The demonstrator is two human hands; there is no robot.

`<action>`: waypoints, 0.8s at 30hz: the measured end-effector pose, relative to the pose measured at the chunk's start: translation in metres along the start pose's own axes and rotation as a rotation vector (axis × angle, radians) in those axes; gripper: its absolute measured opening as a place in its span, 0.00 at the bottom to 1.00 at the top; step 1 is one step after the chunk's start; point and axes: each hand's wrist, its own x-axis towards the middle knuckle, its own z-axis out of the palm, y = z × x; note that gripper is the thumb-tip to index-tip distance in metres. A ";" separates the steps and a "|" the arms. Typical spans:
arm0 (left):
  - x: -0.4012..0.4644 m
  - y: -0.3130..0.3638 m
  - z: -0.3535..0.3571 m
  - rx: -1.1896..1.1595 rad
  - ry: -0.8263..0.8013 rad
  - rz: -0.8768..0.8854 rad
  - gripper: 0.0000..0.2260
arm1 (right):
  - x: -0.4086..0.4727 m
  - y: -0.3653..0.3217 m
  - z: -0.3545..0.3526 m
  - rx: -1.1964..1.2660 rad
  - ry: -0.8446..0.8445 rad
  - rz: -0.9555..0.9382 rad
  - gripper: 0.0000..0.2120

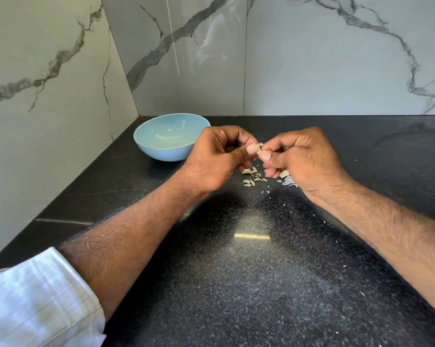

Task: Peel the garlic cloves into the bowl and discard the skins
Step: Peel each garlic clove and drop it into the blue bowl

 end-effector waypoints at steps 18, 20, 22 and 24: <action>-0.001 0.001 -0.001 -0.033 -0.103 -0.038 0.04 | 0.002 0.002 -0.005 0.157 -0.159 0.165 0.04; -0.001 0.001 -0.002 -0.051 -0.123 -0.037 0.04 | 0.003 0.001 -0.006 0.145 -0.182 0.168 0.05; -0.002 0.002 -0.002 -0.071 -0.142 -0.049 0.04 | 0.004 -0.001 -0.008 0.137 -0.220 0.186 0.06; -0.003 0.002 -0.002 -0.090 -0.156 -0.070 0.04 | 0.004 -0.002 -0.011 0.134 -0.244 0.206 0.07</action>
